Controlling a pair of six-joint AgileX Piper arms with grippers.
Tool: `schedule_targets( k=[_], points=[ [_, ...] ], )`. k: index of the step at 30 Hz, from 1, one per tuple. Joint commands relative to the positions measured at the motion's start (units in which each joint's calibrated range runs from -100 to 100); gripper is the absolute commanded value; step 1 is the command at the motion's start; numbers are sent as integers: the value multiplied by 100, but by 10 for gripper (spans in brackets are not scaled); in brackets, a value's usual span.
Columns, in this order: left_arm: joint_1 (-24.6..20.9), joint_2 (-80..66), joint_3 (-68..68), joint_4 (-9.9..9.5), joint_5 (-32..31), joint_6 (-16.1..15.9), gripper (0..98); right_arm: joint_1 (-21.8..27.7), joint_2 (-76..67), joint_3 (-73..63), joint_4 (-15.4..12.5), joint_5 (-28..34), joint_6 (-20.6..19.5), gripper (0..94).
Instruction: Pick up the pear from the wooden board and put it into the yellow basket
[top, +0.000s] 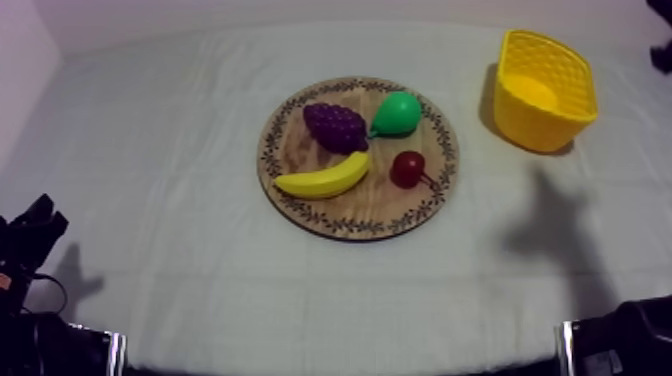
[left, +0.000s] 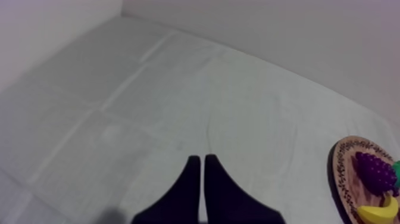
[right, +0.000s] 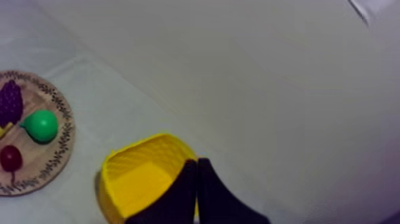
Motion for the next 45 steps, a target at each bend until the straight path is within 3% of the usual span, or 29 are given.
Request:
schedule_targets(
  k=[1,6,12,20,22,28,31,36,45],
  points=[
    [0,-1,0,-1,-1,-1,1,-207,1061,-1510,94,119,522,10],
    [0,-1,0,-1,-1,-1,1,-741,1920,-2021,373,283,809,10],
    [0,-1,0,-1,-1,0,1,-1340,2647,-1617,532,162,1016,10],
    [0,-1,0,-1,-1,1,1,-1763,3385,-748,507,-302,1285,27],
    [0,-1,0,-1,-1,1,1,-1782,3523,-604,441,-377,1419,96],
    [0,-1,0,-1,-1,1,1,-1726,3851,-462,158,-498,1854,543],
    [0,-1,0,-1,-1,1,1,-1726,4006,-562,132,-447,1927,694],
    [0,-1,0,-1,-1,1,1,-1733,4238,-669,63,-438,2041,765],
    [0,-1,0,-1,-1,1,1,-1872,4766,-539,72,-761,2073,753]
  ],
)
